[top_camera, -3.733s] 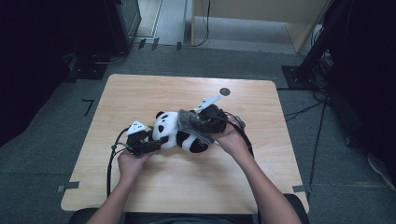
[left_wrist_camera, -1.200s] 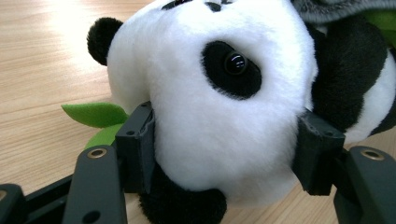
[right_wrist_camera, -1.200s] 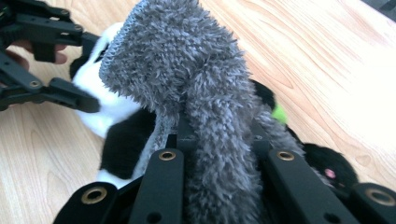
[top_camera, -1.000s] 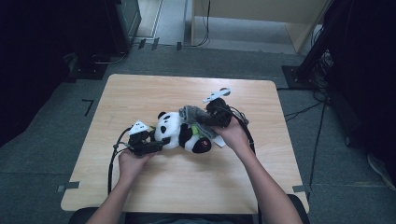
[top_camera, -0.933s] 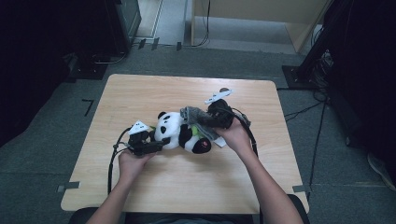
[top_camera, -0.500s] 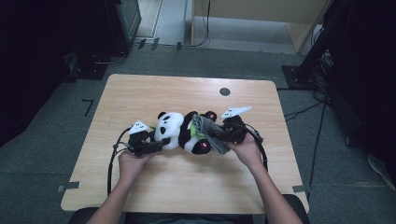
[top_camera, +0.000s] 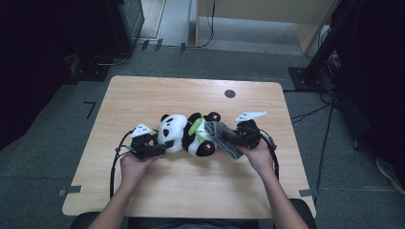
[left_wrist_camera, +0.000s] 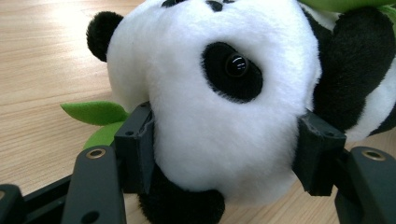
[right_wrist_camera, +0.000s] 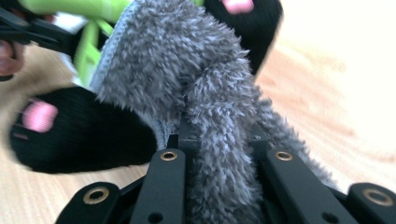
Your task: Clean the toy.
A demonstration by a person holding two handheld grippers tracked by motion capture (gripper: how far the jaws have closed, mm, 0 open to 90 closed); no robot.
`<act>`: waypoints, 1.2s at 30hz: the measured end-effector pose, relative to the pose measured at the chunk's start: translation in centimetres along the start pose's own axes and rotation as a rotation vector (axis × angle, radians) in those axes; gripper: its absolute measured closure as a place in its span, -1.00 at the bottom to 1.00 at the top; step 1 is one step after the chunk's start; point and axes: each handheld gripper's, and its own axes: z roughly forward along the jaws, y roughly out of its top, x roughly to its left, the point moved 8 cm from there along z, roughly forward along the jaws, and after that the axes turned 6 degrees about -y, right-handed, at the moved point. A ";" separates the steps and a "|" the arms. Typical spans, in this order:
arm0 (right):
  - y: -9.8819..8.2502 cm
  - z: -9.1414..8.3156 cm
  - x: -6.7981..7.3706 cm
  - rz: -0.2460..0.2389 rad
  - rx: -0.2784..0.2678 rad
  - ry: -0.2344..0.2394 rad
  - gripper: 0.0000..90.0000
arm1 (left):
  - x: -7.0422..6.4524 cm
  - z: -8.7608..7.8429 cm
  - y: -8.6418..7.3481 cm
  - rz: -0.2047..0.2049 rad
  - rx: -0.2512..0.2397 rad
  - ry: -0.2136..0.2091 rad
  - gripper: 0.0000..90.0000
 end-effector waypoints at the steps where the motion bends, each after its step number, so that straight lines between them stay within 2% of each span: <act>1: 0.4 -0.3 0.3 -0.015 -0.009 -0.001 0.71 | 0.0 0.0 0.0 0.000 -0.001 -0.001 -0.25; 5: 2.1 -1.6 1.5 -0.034 -0.047 0.008 0.71 | -0.1 0.0 0.0 -0.001 -0.004 0.000 -0.25; 6: 2.9 -2.2 2.3 -0.041 -0.066 0.022 0.70 | -0.2 0.0 0.1 -0.001 -0.004 0.001 -0.23; 7: 2.9 -2.2 2.3 -0.041 -0.066 0.022 0.70 | -0.2 -0.1 0.1 0.000 -0.001 0.002 -0.23; 10: 4.3 -2.3 4.0 -0.061 -0.073 0.051 0.70 | -0.4 -0.1 0.2 -0.003 0.010 0.006 -0.21; 11: 5.2 -1.9 5.2 -0.078 -0.068 0.065 0.70 | -0.4 -0.1 0.2 -0.003 0.015 0.008 -0.21; 13: 5.6 -1.5 5.8 -0.086 -0.065 0.069 0.70 | -0.4 -0.1 0.2 -0.001 0.018 0.009 -0.21; 15: 6.8 -0.4 7.5 -0.113 -0.052 0.080 0.70 | -0.4 -0.2 0.2 0.000 0.019 0.010 -0.21; 16: 6.8 -0.4 7.5 -0.113 -0.052 0.080 0.70 | -0.4 -0.2 0.2 0.000 0.021 0.010 -0.21; 20: 8.3 1.1 9.4 -0.132 -0.031 0.085 0.70 | -0.4 -0.1 0.2 0.000 0.006 0.010 -0.21; 25: 9.8 4.1 11.0 -0.151 0.011 0.080 0.70 | -0.5 -0.2 0.2 -0.006 -0.001 0.013 -0.21; 28: 10.0 5.1 11.6 -0.152 0.026 0.095 0.70 | -0.5 -0.2 0.2 -0.007 -0.002 0.012 -0.21; 30: 9.8 6.2 12.3 -0.141 0.053 0.133 0.70 | -0.5 -0.2 0.1 -0.008 0.000 0.012 -0.21; 32: 9.3 7.2 12.6 -0.148 0.088 0.136 0.70 | -0.4 -0.2 0.1 -0.013 0.001 0.013 -0.21; 36: 8.5 7.7 12.7 -0.168 0.080 0.125 0.70 | -0.4 -0.2 0.1 -0.014 -0.001 0.009 -0.22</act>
